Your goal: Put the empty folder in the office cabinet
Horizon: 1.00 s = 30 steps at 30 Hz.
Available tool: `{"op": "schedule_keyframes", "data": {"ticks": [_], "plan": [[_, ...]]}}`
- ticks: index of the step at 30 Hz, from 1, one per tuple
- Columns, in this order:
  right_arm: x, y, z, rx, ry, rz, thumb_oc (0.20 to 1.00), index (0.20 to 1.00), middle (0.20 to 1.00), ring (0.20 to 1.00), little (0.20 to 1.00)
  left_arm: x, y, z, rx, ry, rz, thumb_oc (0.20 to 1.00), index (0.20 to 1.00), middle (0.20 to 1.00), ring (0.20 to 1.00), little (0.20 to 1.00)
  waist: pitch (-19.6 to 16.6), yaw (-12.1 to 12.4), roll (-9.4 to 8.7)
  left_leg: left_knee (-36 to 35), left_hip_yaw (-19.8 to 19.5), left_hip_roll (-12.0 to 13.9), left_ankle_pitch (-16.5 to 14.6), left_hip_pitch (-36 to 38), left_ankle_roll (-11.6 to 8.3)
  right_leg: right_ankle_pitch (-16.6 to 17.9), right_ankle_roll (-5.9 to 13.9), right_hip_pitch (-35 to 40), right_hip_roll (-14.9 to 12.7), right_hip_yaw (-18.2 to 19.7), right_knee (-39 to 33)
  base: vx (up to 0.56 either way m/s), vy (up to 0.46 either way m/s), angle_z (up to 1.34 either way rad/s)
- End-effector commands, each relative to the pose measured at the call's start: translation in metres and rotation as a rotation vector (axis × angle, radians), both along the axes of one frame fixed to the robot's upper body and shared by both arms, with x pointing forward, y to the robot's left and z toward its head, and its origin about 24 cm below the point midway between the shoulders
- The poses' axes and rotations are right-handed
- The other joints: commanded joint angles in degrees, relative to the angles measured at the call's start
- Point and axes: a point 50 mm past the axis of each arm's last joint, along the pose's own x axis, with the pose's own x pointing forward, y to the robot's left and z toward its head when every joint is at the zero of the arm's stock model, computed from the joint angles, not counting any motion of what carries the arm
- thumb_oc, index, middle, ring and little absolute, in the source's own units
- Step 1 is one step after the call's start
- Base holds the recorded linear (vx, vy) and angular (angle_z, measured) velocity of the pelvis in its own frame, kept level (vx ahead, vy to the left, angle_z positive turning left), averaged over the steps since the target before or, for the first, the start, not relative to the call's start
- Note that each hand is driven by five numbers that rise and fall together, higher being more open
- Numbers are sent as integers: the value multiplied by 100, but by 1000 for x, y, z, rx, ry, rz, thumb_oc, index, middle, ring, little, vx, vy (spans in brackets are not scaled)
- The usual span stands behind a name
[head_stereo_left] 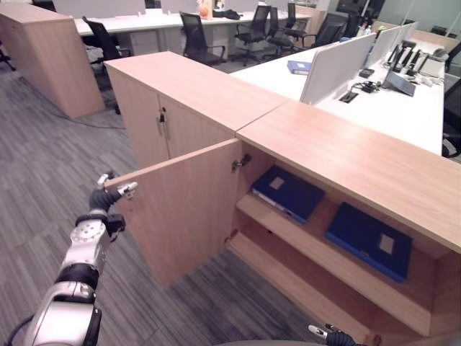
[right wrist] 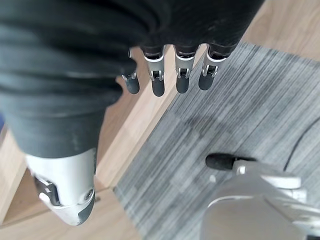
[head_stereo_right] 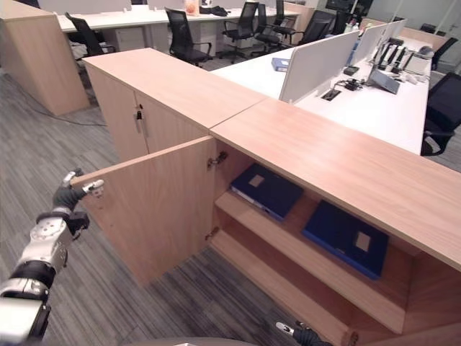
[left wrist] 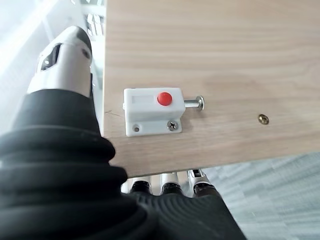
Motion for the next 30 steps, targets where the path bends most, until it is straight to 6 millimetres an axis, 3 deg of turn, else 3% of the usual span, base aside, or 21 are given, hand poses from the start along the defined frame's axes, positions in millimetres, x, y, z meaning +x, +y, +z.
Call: {"op": "schedule_keyframes", "data": {"ticks": [1, 4, 7, 13, 18, 23, 28, 29, 30], "plan": [[26, -2, 8, -7, -88, 23, 1000, 1000, 1000, 1000, 1000, 8, -70, -30, -45, 115, -302, 1000, 1000, 1000, 1000, 1000, 167, -301, -8, 70, 18, 363, -433, -5, -454, -417, 810, 275, -559, -89, 135, -1, 22, 12], [27, -5, 8, -14, -85, 6, 1000, 1000, 1000, 1000, 1000, -15, -84, -44, -96, 145, -378, 1000, 1000, 1000, 1000, 1000, 210, -203, 92, 70, -30, 334, -412, -28, -420, -428, 795, 285, -580, -126, 167, -2, 4, 4], [28, -6, 8, -19, -82, 12, 1000, 1000, 1000, 1000, 1000, -35, -92, -44, -75, 152, -492, 1000, 1000, 1000, 1000, 1000, 224, -135, 180, 70, -38, 301, -418, -22, -388, -436, 795, 289, -612, -163, 189, -1, 7, -2], [26, -4, 7, -9, -80, -4, 1000, 1000, 1000, 1000, 1000, -54, -101, -37, -58, 145, -623, 1000, 1000, 1000, 1000, 1000, 209, -70, 324, 70, -69, 214, -341, -91, -339, -431, 801, 243, -689, -237, 277, -23, 11, 0], [25, -1, 6, 10, -84, -35, 1000, 1000, 1000, 1000, 1000, -55, -111, -25, -52, 114, -731, 1000, 1000, 1000, 1000, 1000, 181, -110, 475, 70, -30, 141, -351, -90, -316, -426, 826, 262, -787, -278, 277, -12, 21, -1], [25, 0, 5, 14, -81, -51, 1000, 1000, 1000, 1000, 1000, -52, -135, -15, -117, 60, -811, 1000, 1000, 1000, 1000, 1000, 206, -220, 598, 70, 117, 77, -375, -85, -262, -387, 857, 162, -865, -193, 344, -27, 40, -1], [36, 3, 7, 16, -106, -53, 1000, 1000, 1000, 1000, 1000, -40, -156, -8, -118, 1, -831, 1000, 1000, 1000, 1000, 1000, 360, -391, 684, 70, 359, 107, -427, -134, -201, -470, 875, -311, -848, 28, 888, -71, 20, -28], [38, 3, 8, 14, -109, -51, 1000, 1000, 1000, 1000, 1000, -38, -159, -6, -118, -13, -828, 1000, 1000, 1000, 1000, 1000, 393, -417, 687, 70, 427, 114, -431, -134, -191, -470, 891, -416, -844, 15, 1025, -119, -22, -71], [45, 4, 10, 4, -122, -40, 1000, 1000, 1000, 1000, 1000, -30, -166, -1, -111, -44, -826, 1000, 1000, 1000, 1000, 1000, 514, -456, 719, 70, 648, 155, -443, -116, -192, -345, 961, -655, -999, -387, 1302, -131, -31, -80]]}}
